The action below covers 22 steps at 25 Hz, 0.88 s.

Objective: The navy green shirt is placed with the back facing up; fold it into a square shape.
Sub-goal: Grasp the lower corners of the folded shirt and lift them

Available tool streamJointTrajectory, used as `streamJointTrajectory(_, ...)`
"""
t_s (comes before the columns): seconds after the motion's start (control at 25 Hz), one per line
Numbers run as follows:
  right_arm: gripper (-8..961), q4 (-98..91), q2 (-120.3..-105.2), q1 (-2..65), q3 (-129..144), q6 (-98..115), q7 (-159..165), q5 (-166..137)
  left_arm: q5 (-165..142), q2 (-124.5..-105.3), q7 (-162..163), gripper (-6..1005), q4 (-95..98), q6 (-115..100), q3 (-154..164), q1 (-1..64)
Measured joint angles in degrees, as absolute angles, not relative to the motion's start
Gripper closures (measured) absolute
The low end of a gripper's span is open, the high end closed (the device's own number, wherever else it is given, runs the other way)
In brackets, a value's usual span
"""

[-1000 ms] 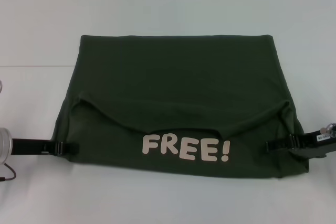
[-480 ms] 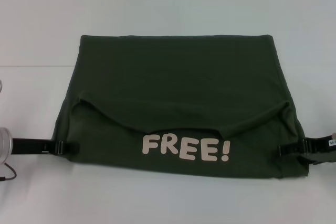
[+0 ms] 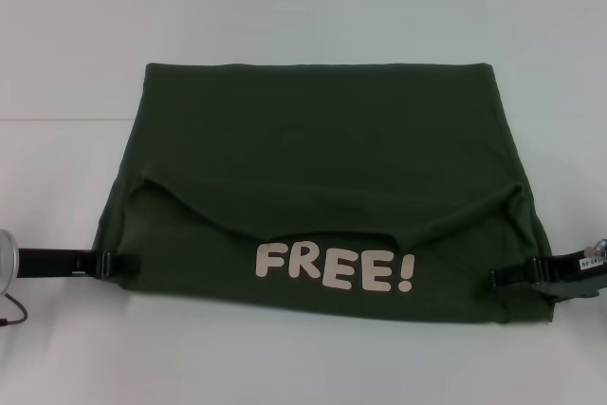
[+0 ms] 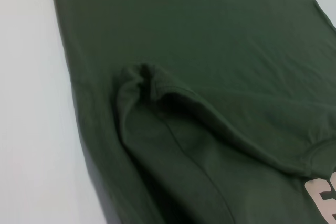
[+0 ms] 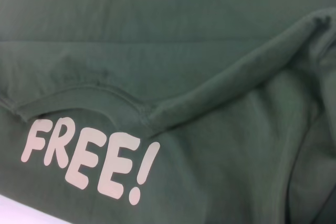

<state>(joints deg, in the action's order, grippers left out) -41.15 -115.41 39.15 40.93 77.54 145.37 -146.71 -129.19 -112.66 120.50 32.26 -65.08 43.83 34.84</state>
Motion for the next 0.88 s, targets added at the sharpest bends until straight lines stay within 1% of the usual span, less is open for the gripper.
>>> streamJointTrajectory(0.88,128,-41.62,-115.87,39.53,41.39,76.73,144.99,-146.49,-129.20,-112.64,120.39,958,32.26,-65.14,43.77,34.98)
